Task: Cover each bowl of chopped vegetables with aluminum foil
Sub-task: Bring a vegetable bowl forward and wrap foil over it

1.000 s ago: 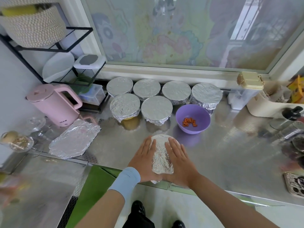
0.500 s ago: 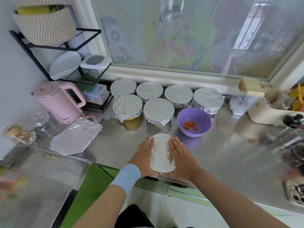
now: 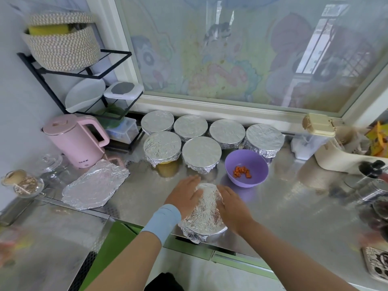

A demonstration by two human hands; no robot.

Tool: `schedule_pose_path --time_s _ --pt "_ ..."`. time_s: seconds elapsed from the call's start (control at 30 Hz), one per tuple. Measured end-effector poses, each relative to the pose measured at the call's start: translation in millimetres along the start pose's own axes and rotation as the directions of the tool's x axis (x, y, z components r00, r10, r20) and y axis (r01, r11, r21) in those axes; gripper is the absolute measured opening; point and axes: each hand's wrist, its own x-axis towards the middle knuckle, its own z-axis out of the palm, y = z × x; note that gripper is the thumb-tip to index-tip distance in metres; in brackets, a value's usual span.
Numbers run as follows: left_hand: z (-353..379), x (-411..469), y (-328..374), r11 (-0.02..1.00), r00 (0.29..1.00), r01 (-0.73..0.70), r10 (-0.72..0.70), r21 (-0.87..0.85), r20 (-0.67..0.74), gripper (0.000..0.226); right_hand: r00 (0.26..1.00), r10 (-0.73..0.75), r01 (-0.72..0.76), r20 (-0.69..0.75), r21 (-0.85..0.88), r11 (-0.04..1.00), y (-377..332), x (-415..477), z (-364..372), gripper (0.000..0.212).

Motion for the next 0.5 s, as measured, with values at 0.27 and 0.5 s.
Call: schedule_pose_path --time_s 0.27,0.5 --pt "36.1 34.8 -18.0 0.995 0.996 -0.084 0.085 0.055 -0.002 0.042 0.96 0.274 -0.259 -0.051 0.198 0.945 2.0 19.7 26.2 0.04" --pt "40.1 46.7 -29.9 0.993 0.994 -0.102 0.104 -0.054 0.026 0.04 0.941 0.334 -0.318 -0.059 0.19 0.929 5.3 21.6 33.4 0.032"
